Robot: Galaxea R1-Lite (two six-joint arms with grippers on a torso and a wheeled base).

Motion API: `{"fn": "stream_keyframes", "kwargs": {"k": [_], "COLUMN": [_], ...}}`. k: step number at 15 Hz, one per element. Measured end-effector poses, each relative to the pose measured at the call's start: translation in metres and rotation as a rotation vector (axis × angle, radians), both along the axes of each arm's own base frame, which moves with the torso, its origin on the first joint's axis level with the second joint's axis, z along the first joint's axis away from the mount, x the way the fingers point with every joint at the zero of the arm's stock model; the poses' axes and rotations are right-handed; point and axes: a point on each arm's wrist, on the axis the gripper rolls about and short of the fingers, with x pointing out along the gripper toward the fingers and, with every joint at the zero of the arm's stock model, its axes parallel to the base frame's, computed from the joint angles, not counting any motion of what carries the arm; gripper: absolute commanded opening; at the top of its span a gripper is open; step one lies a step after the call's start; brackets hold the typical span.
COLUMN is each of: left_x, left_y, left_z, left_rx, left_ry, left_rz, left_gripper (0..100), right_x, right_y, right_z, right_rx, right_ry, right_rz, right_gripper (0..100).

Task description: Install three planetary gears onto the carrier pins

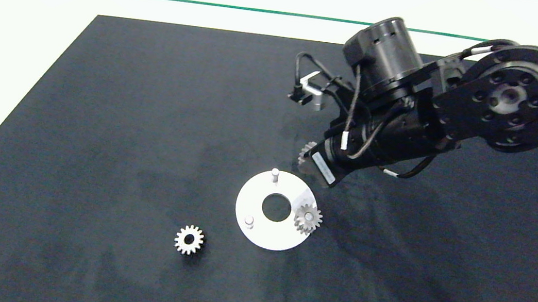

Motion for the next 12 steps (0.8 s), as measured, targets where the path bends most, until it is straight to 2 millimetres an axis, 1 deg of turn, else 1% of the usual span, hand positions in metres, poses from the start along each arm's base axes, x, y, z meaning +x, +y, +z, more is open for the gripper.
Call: {"fn": "stream_keyframes", "kwargs": {"k": [1, 2, 4, 7, 10, 12], "left_x": [0.000, -0.001, -0.001, -0.001, -0.002, -0.002], "left_y": [0.000, 0.000, 0.000, 0.000, 0.000, 0.000], "left_z": [0.000, 0.000, 0.000, 0.000, -0.001, -0.001], "left_rx": [0.000, 0.000, 0.000, -0.001, 0.003, 0.006], "left_ry": [-0.001, -0.002, -0.003, -0.004, 0.004, 0.004], "left_rz": [0.000, 0.000, 0.000, -0.001, -0.003, -0.004], "left_gripper": [100, 100, 100, 100, 100, 100], "right_x": [0.001, 0.002, 0.003, 0.001, -0.003, -0.006], "right_y": [-0.013, -0.024, -0.040, -0.051, -0.056, -0.058], "right_z": [0.010, 0.014, 0.009, -0.009, -0.027, -0.033], "right_rx": [0.018, 0.025, 0.019, 0.017, 0.010, -0.003], "right_ry": [-0.020, -0.024, -0.008, -0.006, -0.003, 0.011], "right_rz": [-0.028, -0.052, -0.085, -0.107, -0.118, -0.119], "right_gripper": [0, 0, 0, 0, 0, 0]}}
